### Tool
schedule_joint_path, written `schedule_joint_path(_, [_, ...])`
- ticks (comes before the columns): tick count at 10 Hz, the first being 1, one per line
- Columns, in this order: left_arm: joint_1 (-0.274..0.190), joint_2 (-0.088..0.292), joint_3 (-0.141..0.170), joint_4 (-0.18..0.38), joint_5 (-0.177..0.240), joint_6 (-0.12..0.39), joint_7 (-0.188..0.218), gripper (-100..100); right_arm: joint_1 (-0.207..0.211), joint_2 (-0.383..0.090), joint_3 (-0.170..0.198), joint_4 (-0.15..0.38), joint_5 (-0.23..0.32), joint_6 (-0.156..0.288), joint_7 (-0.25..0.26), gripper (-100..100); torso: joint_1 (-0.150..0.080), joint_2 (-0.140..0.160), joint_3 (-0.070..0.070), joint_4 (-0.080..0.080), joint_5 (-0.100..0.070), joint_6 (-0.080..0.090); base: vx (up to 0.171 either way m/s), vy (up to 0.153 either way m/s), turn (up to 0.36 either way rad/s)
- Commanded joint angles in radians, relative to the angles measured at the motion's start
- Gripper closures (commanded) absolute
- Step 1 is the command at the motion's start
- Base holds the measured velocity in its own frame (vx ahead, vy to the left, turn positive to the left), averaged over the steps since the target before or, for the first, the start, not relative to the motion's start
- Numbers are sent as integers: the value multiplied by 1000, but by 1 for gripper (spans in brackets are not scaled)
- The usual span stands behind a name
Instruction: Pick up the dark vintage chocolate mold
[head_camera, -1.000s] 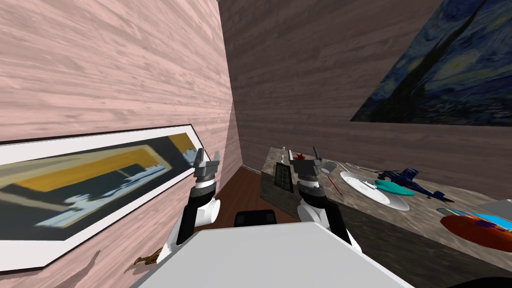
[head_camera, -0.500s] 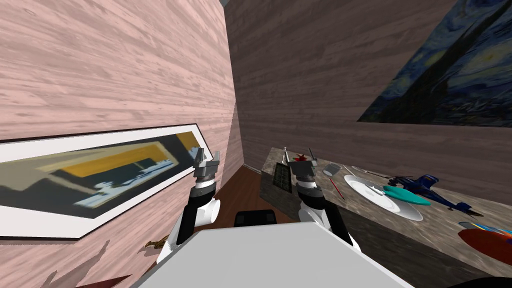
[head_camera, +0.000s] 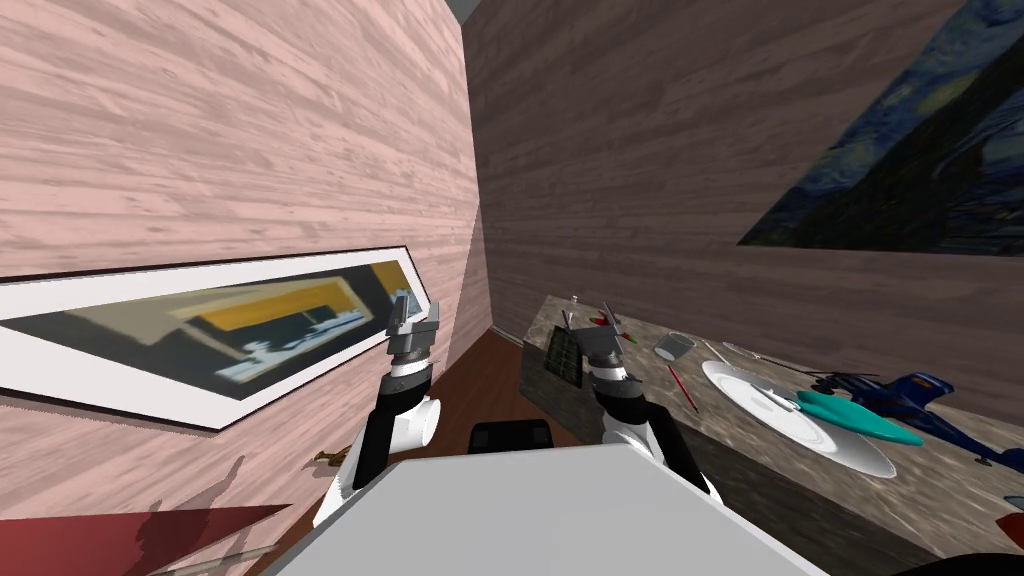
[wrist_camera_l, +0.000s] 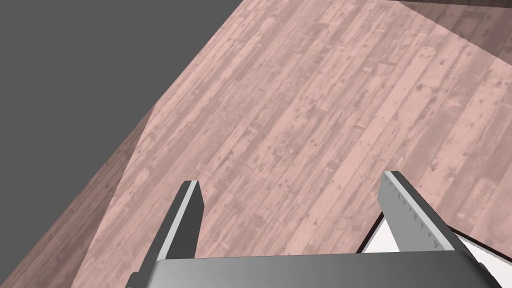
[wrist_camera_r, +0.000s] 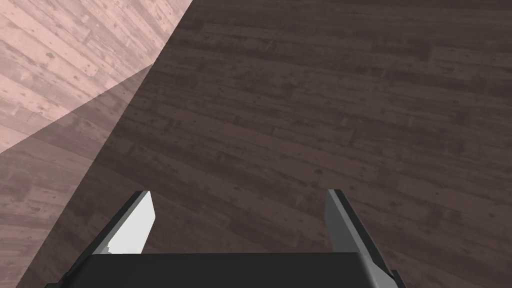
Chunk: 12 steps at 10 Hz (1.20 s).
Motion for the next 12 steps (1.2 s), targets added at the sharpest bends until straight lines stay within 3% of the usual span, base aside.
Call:
schedule_joint_path(1, [0,0,0,0,0,0,0,0,-2,-18,8,-6,-50,10,-49,-100,0,0,0,0,0,0,-30,-56,84])
schedule_joint_path(2, [0,0,0,0,0,0,0,0,-2,-18,8,-6,-58,10,-49,-100,1,0,0,0,0,0,-11,-20,-10])
schedule_joint_path(3, [0,0,0,0,0,0,0,0,1,-63,35,-5,-98,13,-94,-100,3,-1,-1,0,0,1,-26,-30,186])
schedule_joint_path(4, [0,0,0,0,0,0,0,0,1,-63,35,-5,-124,13,-111,-100,3,-1,0,0,1,0,-27,-46,99])
schedule_joint_path(5, [0,0,0,0,0,0,0,0,3,-107,62,-3,-157,15,-144,-100,2,-1,0,0,0,0,-38,-61,174])
schedule_joint_path(6, [0,0,0,0,0,0,0,0,3,-109,62,-3,-186,15,-171,-100,1,0,0,0,0,0,-40,-60,103])
schedule_joint_path(7, [0,0,0,0,0,0,0,0,6,-150,89,-1,-216,17,-199,-100,1,0,0,0,0,1,-46,-63,173])
schedule_joint_path(9, [0,0,0,0,0,0,0,0,6,-156,89,-1,-261,17,-236,-100,0,0,0,0,0,1,-21,-44,47])
schedule_joint_path(10, [0,0,0,0,0,0,0,0,8,-204,115,1,-299,18,-276,-100,2,-2,-1,0,0,1,-24,-33,193])
schedule_joint_path(11, [0,0,0,0,0,0,0,0,8,-204,115,1,-327,18,-300,-100,2,-1,-1,0,0,0,-26,-42,110])
schedule_joint_path(12, [0,0,0,0,0,0,0,0,11,-246,141,4,-359,20,-328,-100,2,-1,-1,0,0,1,-37,-54,173])
